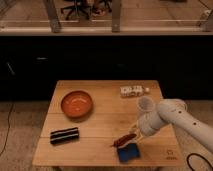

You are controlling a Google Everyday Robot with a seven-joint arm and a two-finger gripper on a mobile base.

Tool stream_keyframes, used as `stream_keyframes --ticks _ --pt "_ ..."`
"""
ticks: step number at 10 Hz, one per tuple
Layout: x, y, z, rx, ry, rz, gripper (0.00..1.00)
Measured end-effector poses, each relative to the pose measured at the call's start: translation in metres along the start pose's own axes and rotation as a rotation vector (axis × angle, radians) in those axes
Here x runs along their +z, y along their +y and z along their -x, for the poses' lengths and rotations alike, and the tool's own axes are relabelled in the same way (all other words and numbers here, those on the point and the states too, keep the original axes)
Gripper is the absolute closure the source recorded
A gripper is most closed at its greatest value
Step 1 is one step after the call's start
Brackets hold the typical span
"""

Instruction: Place the pepper on the white sponge

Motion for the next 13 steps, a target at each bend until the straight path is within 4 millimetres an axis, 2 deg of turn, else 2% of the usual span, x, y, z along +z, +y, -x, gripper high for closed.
stream_keyframes --ticks 7,10,13 --pt "-0.013 0.005 0.015 -0.04 -0.053 -0.019 1.0" --pt "-0.014 0.006 0.016 -0.043 -0.061 -0.018 1.0" --pt "-0.014 0.015 0.014 -0.038 -0.074 -0.003 1.0"
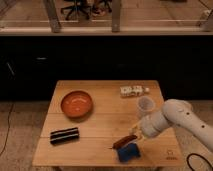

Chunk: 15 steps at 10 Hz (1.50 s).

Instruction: Place the pepper on the white sponge

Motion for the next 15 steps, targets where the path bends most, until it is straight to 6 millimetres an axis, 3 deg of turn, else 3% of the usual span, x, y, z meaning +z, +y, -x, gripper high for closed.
stream_keyframes --ticks 8,15 --pt "0.0 0.028 -0.015 0.036 -0.037 0.032 1.0" --pt "0.036 0.034 -0.039 0.104 -0.005 0.109 1.0"
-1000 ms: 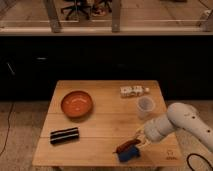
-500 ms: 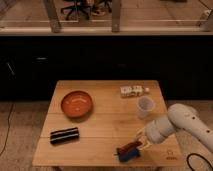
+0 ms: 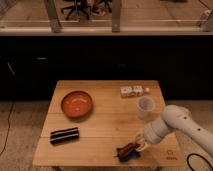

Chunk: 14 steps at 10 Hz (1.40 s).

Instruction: Place the pepper on the white sponge

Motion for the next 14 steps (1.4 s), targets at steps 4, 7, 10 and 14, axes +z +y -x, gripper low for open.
stream_keyframes --ticks 4,7,10,14 --pt "0.011 0.001 -0.011 0.039 0.018 0.016 1.0" --pt "0.015 0.0 -0.014 0.057 0.024 0.024 1.0" --pt "0.016 0.001 -0.015 0.061 0.025 0.026 1.0" --pt "0.017 0.003 -0.014 0.052 0.022 0.028 0.96"
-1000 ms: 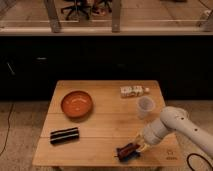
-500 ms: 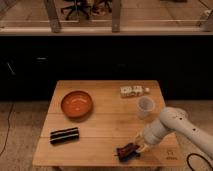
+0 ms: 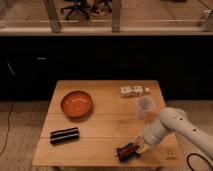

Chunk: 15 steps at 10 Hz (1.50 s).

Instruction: Place the pepper on the white sponge

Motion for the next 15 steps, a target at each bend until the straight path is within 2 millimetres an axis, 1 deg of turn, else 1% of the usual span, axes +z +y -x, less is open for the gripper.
stream_keyframes --ticks 1,3,5,6,7,8,9,15 --pt "-0.0001 0.0007 -0.0002 0.0 0.001 0.005 0.89" --pt "0.0 0.0008 0.0001 -0.006 0.002 0.018 0.69" --pt "0.0002 0.0011 -0.0004 -0.013 -0.002 0.025 0.46" --pt "0.0003 0.0013 -0.0009 -0.021 -0.003 0.026 0.38" --pt "0.0006 0.0014 -0.0011 -0.024 -0.004 0.027 0.28" --pt "0.0005 0.0013 -0.0011 -0.024 -0.004 0.027 0.22" --pt "0.0006 0.0013 -0.0011 -0.025 -0.004 0.027 0.2" --pt "0.0017 0.0013 -0.0011 -0.027 -0.002 0.028 0.2"
